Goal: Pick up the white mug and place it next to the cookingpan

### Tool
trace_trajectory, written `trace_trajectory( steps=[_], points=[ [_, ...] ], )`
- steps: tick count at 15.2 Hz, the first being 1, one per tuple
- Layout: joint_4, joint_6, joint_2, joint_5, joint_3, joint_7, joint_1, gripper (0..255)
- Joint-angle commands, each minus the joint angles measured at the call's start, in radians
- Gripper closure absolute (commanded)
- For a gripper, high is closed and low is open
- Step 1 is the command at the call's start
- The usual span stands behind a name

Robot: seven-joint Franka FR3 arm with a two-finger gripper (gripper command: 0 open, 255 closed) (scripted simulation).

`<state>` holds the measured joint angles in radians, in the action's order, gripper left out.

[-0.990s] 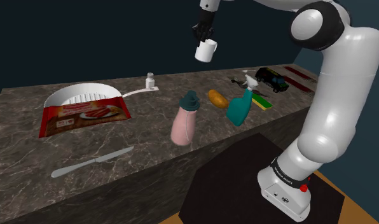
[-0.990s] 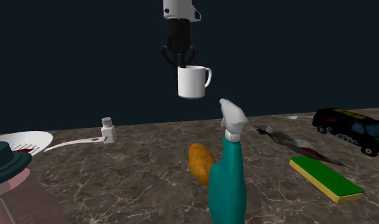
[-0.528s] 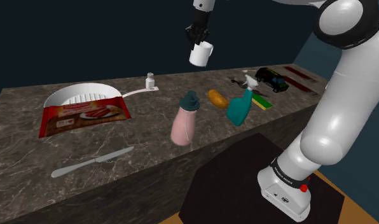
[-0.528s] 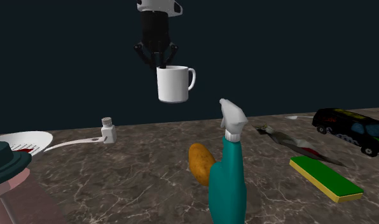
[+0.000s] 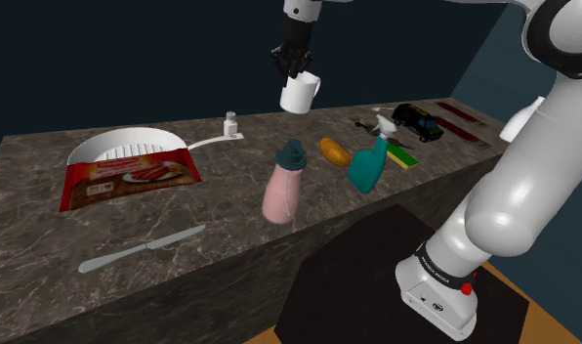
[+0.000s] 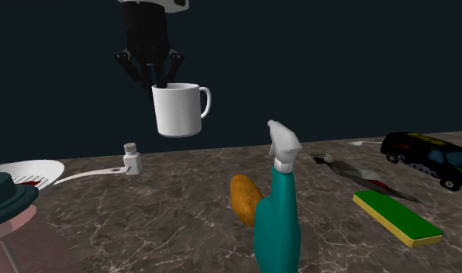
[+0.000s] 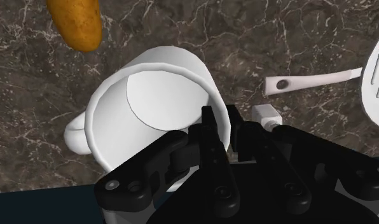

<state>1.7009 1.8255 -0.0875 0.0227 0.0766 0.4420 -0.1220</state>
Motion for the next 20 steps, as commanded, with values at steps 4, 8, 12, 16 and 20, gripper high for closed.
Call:
trace_trajectory(
  steps=[4, 8, 12, 16, 20],
  points=[
    [0.065, 0.009, 0.054, 0.002, 0.050, 0.109, -0.057, 255],
    [0.097, 0.012, 0.082, 0.002, 0.094, 0.199, -0.103, 255],
    [0.110, 0.011, 0.093, 0.002, 0.138, 0.287, -0.147, 255],
    [0.160, 0.064, 0.090, 0.003, 0.138, 0.289, -0.147, 255],
    [0.206, 0.117, 0.083, 0.006, 0.138, 0.291, -0.147, 255]
  ],
)
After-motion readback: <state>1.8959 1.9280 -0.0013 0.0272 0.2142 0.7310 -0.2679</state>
